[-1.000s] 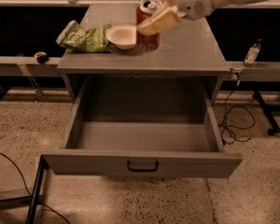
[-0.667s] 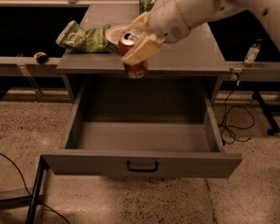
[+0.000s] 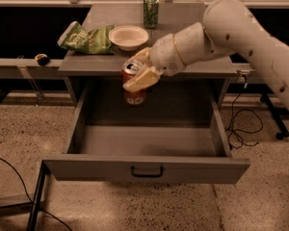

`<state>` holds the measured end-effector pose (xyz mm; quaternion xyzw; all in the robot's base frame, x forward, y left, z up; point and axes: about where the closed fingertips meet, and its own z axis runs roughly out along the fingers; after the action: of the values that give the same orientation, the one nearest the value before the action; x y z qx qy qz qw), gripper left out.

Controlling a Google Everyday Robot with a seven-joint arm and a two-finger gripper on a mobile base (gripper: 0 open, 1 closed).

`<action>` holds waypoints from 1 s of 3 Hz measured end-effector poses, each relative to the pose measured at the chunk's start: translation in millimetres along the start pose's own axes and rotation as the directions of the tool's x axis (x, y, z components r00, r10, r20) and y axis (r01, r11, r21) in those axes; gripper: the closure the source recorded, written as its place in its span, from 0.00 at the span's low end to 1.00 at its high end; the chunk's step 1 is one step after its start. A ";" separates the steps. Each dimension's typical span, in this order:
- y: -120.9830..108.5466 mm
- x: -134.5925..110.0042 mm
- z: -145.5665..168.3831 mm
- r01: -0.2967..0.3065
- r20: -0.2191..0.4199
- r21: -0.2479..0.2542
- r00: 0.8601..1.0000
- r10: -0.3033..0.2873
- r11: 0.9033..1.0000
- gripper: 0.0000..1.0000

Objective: Place coke can into top drawer

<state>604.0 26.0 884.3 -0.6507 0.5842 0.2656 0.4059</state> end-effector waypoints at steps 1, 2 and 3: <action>2.1 59.4 28.7 -0.094 0.048 -0.008 0.994 0.094 0.996 1.00; 0.8 95.7 44.9 -0.144 0.068 -0.008 0.987 0.144 0.990 1.00; 0.8 121.2 56.5 -0.163 0.079 0.001 0.984 0.162 0.987 1.00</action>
Offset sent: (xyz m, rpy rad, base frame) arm 0.0352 -0.0269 -0.1452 0.1139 0.1667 -0.0962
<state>631.9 7.4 754.9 -0.5883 0.6199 0.3211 0.4080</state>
